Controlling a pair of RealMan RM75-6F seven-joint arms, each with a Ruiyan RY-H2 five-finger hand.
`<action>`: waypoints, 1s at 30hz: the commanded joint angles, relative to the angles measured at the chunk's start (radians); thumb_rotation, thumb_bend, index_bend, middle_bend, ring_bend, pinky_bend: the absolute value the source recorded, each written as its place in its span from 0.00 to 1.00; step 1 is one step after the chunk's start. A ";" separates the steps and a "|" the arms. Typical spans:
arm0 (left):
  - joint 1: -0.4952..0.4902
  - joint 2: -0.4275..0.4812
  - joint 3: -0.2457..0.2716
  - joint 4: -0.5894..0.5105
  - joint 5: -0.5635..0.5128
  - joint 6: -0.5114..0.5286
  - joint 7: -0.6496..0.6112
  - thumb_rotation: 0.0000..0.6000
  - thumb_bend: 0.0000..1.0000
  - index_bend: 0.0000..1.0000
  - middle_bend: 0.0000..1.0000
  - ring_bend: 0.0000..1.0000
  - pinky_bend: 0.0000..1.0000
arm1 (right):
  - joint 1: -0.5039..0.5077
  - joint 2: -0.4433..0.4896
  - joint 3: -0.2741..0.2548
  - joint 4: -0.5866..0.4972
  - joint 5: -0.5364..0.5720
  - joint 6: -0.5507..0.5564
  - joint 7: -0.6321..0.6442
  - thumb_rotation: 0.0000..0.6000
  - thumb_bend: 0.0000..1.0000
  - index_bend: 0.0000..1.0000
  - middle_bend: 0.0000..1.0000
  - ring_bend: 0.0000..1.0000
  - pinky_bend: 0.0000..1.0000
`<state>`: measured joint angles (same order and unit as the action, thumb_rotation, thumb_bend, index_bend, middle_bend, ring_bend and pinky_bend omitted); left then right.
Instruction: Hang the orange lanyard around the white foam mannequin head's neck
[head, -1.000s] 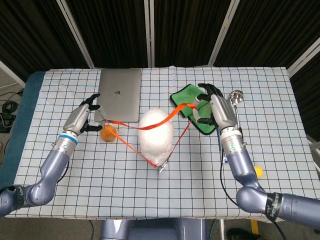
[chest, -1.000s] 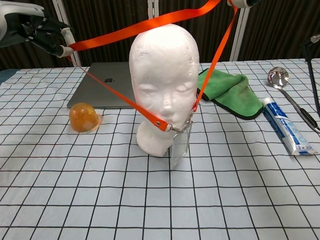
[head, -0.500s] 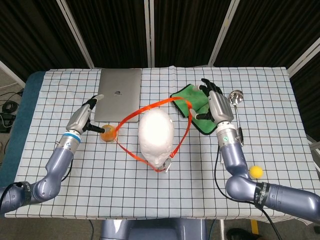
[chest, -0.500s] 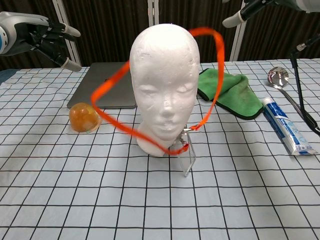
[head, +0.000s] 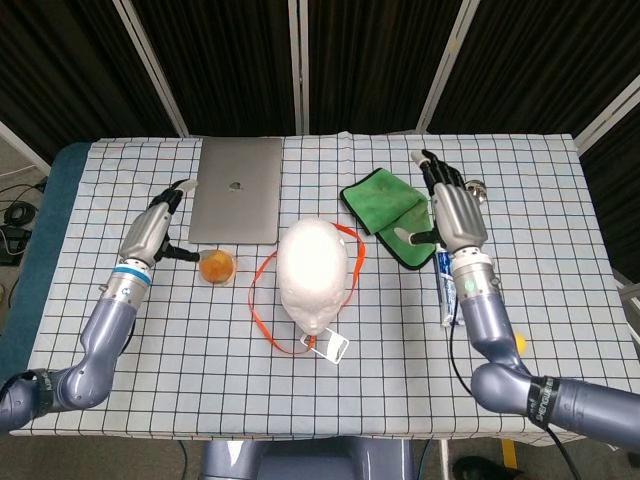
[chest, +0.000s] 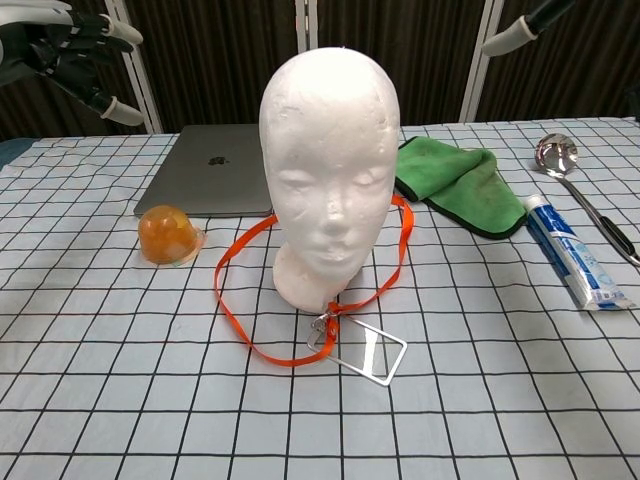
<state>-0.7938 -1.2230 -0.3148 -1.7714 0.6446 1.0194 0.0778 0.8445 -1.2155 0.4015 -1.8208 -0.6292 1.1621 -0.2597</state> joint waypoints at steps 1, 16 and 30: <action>0.046 0.040 0.036 -0.040 0.088 0.057 0.020 1.00 0.04 0.00 0.00 0.00 0.00 | -0.074 0.068 -0.051 -0.058 -0.090 0.001 0.043 1.00 0.24 0.02 0.00 0.00 0.00; 0.312 0.155 0.242 -0.178 0.449 0.362 0.092 1.00 0.05 0.00 0.00 0.00 0.00 | -0.382 0.220 -0.365 -0.033 -0.667 -0.012 0.326 1.00 0.88 0.05 0.00 0.00 0.00; 0.493 0.117 0.345 -0.216 0.602 0.536 0.189 1.00 0.05 0.00 0.00 0.00 0.00 | -0.398 0.096 -0.530 0.105 -1.081 -0.060 0.320 1.00 1.00 0.20 0.11 0.00 0.00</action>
<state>-0.3073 -1.1000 0.0264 -1.9920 1.2393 1.5511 0.2635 0.4401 -1.0764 -0.1048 -1.7419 -1.6662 1.1225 0.0723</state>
